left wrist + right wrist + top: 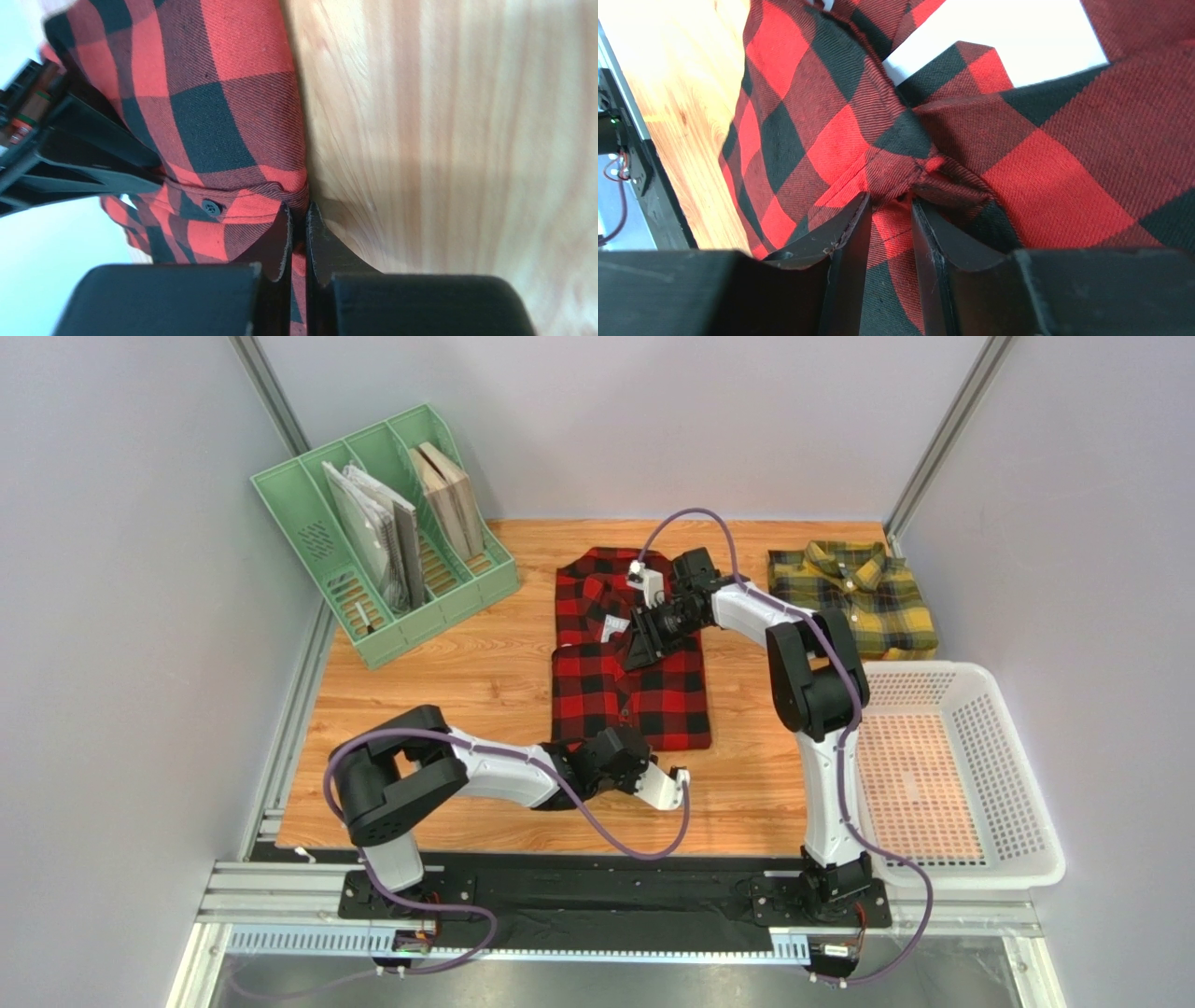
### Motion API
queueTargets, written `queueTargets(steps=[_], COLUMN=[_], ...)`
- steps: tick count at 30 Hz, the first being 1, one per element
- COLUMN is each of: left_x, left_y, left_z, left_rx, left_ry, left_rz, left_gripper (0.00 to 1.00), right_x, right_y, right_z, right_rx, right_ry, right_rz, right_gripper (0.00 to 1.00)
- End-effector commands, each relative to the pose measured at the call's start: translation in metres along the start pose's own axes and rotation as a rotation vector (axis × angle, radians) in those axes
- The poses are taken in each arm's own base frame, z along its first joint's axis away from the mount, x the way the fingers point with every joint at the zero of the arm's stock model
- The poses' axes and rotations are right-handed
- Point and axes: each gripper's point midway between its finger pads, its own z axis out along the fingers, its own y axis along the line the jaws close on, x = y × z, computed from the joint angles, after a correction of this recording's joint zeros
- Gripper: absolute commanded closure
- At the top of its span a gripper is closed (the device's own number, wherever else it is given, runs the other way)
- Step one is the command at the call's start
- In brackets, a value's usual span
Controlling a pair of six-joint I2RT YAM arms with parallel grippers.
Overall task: Fold and stack the long sleeve shirts
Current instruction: Fold the shirt
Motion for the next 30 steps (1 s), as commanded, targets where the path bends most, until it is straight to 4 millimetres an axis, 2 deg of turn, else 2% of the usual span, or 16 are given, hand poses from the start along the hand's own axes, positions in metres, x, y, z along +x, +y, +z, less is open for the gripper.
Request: queueTargets(steps=[1, 2, 3, 4, 5, 7, 8, 10, 15, 19, 22, 26, 28, 30], left_x=[-0.007, -0.002, -0.008, -0.019, -0.021, -0.031, -0.033, -0.04, -0.039, -0.037, -0.038, -0.042, -0.042, -0.041], left_y=[-0.022, -0.037, -0.044, -0.044, -0.06, -0.066, -0.079, -0.081, -0.086, -0.09, -0.09, -0.09, -0.092, -0.095], left_z=[-0.033, -0.046, -0.058, -0.075, -0.091, -0.115, -0.127, -0.138, -0.155, -0.163, -0.167, -0.173, -0.175, -0.177], left_rx=[0.157, 0.229, 0.264, 0.282, 0.343, 0.37, 0.408, 0.417, 0.469, 0.496, 0.508, 0.524, 0.532, 0.541], left_ry=[-0.031, -0.006, -0.023, -0.069, -0.058, -0.097, -0.088, -0.101, -0.072, -0.072, -0.076, -0.097, -0.098, -0.098], left_rz=[-0.028, -0.056, -0.063, -0.087, -0.104, -0.129, -0.127, -0.129, -0.19, -0.204, -0.215, -0.217, -0.214, -0.217], left_gripper=[1.0, 1.0, 1.0, 1.0, 1.0, 1.0, 1.0, 1.0, 1.0, 1.0, 1.0, 1.0, 1.0, 1.0], right_x=[0.031, 0.04, 0.031, 0.031, 0.023, 0.017, 0.012, 0.018, 0.051, 0.082, 0.098, 0.1, 0.098, 0.094], right_y=[0.023, 0.031, 0.046, 0.057, 0.066, 0.085, 0.093, 0.105, 0.125, 0.141, 0.143, 0.126, 0.126, 0.135], right_z=[-0.003, -0.004, -0.016, -0.023, -0.032, -0.053, -0.057, -0.067, -0.066, -0.05, -0.035, -0.018, -0.016, -0.02], right_rx=[-0.01, -0.028, -0.037, -0.061, -0.069, -0.083, -0.088, -0.116, -0.227, -0.299, -0.304, -0.262, -0.27, -0.3], right_ry=[0.07, 0.084, 0.06, 0.066, 0.052, 0.059, 0.057, 0.08, 0.176, 0.257, 0.291, 0.294, 0.291, 0.279], right_rz=[0.002, 0.014, -0.01, 0.005, -0.008, -0.004, -0.016, 0.003, 0.079, 0.09, 0.075, 0.069, 0.083, 0.089], right_gripper=[0.62, 0.6, 0.58, 0.53, 0.49, 0.45, 0.45, 0.48, 0.59, 0.63, 0.63, 0.64, 0.64, 0.64])
